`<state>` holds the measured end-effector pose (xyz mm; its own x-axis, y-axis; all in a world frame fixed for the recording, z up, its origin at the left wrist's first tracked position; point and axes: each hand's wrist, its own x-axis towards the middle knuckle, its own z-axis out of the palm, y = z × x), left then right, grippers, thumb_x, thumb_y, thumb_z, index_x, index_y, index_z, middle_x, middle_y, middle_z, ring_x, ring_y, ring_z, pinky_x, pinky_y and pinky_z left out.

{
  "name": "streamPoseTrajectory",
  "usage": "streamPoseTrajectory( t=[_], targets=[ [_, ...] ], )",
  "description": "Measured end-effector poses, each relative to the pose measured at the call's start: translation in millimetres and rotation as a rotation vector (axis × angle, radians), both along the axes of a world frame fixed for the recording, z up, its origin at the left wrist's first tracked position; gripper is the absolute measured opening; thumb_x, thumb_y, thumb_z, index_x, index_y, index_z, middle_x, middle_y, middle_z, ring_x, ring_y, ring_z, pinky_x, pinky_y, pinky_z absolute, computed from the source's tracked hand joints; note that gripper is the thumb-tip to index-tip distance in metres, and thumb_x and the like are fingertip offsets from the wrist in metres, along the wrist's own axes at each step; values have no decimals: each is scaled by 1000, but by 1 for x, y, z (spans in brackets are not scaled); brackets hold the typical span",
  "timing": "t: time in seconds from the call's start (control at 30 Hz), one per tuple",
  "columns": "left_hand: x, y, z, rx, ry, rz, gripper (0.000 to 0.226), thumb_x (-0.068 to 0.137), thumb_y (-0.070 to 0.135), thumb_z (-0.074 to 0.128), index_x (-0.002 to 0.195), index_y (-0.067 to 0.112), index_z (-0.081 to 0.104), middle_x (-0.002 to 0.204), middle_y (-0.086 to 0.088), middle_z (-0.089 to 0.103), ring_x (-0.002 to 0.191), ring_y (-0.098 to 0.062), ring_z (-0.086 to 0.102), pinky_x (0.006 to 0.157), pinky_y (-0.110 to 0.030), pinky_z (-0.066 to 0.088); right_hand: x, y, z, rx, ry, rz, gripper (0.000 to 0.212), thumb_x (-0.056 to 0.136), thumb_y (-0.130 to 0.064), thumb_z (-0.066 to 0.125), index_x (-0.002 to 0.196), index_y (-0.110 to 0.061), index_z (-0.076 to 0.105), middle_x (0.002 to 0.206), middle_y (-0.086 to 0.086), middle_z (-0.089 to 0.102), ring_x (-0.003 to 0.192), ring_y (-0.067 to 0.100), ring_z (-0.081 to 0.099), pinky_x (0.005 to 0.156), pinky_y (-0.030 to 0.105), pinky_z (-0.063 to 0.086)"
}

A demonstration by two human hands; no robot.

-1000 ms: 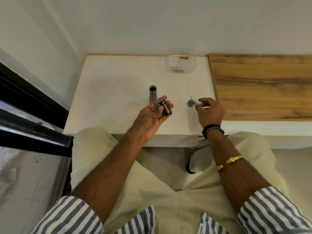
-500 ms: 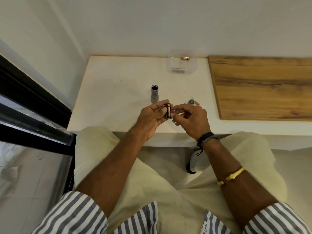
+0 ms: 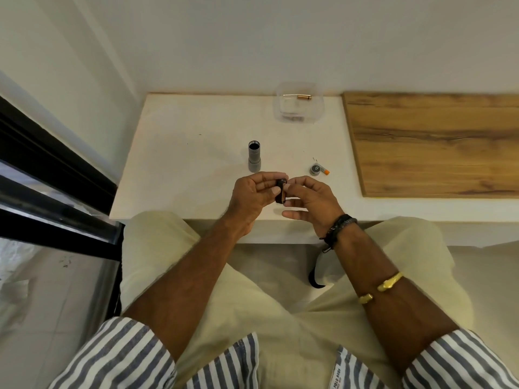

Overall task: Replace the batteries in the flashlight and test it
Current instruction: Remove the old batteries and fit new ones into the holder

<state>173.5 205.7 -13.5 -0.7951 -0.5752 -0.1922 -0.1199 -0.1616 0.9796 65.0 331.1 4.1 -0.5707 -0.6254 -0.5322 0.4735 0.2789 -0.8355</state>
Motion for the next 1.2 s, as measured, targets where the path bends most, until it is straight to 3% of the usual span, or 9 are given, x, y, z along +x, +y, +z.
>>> streamPoseTrajectory(
  t=[0.13,0.27,0.43,0.63,0.73,0.9,1.03,1.1,1.2],
  targets=[
    [1,2,-1,-62,16,-7,30,93,-5,60,119,7,68,110,-1,75,102,-18,73,87,-30,59,0,0,-2,-33,-104,-14,4,92,-16,71,95,-16,73,96,12,72,86,25,68,71,37,63],
    [1,4,-1,-130,23,-7,31,92,-6,61,119,7,69,112,-5,75,102,-18,73,90,-31,58,-1,1,-1,-85,-210,-58,4,93,-10,68,93,-11,72,96,14,69,78,25,73,74,37,63],
    [0,12,1,-218,36,7,33,90,-6,63,118,7,71,112,-5,75,103,-16,72,93,-33,57,-2,-1,3,-82,-396,-153,7,87,-3,65,92,-5,68,96,14,61,83,29,70,75,39,63],
    [-2,19,2,-278,47,36,30,91,-3,64,120,4,69,114,-8,74,104,-14,72,94,-32,56,-4,-1,5,-66,-465,-222,11,79,2,61,83,-7,67,93,13,61,78,27,68,76,41,63],
    [-2,21,2,-246,48,78,30,91,-1,66,120,4,69,113,-7,74,102,-12,72,91,-26,56,-4,-1,4,-59,-377,-218,7,83,-5,68,89,-8,69,97,13,64,82,30,71,78,41,63],
    [-5,19,0,-189,42,145,32,90,3,70,121,0,67,114,-12,74,102,-17,73,93,-35,57,-2,-3,1,23,7,-118,15,87,-17,78,101,-11,75,98,14,77,86,29,76,69,33,62],
    [-7,17,-3,-115,26,161,32,91,3,69,122,2,67,112,-12,74,100,-19,74,90,-35,59,-1,-4,-3,6,171,-146,11,89,-16,77,99,-14,75,91,7,76,85,21,73,67,30,61],
    [-8,16,-6,-25,5,188,30,92,2,66,122,4,67,112,-13,74,101,-22,73,90,-38,59,-2,-5,-4,-35,218,-198,11,89,-16,77,100,-13,75,86,4,75,79,16,71,67,29,61],
    [-8,11,-9,302,13,213,28,95,-3,59,120,6,66,112,-17,73,105,-29,72,92,-44,58,-10,-4,-4,-92,223,-299,15,90,-10,74,105,-9,71,83,7,75,71,15,70,67,31,62]
  ],
)
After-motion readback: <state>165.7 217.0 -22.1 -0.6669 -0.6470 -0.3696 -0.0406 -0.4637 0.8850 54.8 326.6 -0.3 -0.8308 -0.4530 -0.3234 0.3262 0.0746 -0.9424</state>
